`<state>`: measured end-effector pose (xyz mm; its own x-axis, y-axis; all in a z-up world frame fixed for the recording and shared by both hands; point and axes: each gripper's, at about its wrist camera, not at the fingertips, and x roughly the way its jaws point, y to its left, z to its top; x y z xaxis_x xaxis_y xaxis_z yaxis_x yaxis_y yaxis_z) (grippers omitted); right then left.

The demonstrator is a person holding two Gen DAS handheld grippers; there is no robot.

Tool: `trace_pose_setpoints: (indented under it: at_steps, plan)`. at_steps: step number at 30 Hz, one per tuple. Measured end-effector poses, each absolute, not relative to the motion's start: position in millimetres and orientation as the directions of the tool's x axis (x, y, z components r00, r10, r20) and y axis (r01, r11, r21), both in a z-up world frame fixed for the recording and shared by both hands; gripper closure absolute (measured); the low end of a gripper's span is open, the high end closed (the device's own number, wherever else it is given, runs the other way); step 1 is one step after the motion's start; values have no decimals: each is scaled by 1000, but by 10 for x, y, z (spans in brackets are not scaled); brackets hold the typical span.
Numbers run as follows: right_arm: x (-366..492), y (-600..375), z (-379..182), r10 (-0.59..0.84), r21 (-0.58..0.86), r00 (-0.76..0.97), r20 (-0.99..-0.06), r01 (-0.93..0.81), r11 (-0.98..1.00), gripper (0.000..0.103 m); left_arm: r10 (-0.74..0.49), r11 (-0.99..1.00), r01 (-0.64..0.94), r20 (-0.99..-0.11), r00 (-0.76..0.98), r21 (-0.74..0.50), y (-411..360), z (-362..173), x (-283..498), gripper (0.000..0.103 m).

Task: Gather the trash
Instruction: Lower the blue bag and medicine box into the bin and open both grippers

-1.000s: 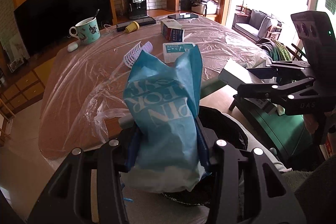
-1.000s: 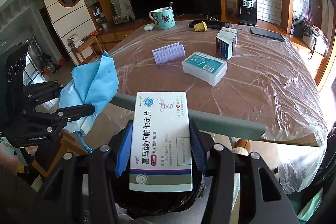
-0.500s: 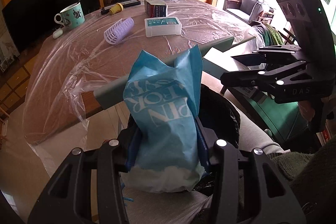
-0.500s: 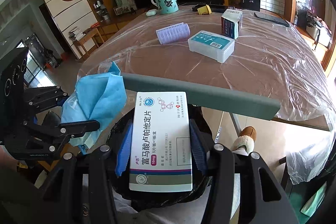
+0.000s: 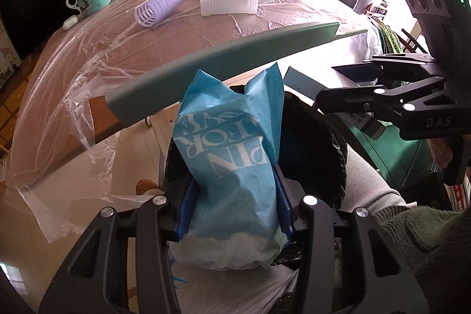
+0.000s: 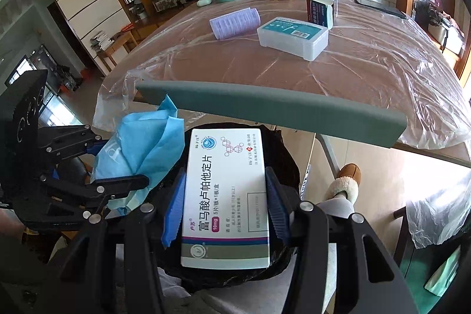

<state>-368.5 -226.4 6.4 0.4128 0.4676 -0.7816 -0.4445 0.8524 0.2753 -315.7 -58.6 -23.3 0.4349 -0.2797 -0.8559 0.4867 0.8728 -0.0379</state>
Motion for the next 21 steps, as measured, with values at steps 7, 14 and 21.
trace_pose_setpoints:
  at_steps: [7, 14, 21]
  plan:
    - [-3647, -2234, -81, 452, 272, 391, -802, -435, 859, 53, -266, 877, 479, -873, 410, -42, -588, -389, -3077, 56]
    - [-3625, -2191, -197, 428, 254, 389, -816, -424, 869, 53, -247, 884, 466, -886, 392, -40, -582, -534, -2964, 56]
    - [-3609, -2147, -338, 401, 234, 383, -832, -413, 880, 53, -231, 888, 458, -901, 367, -41, -583, -707, -2879, 56]
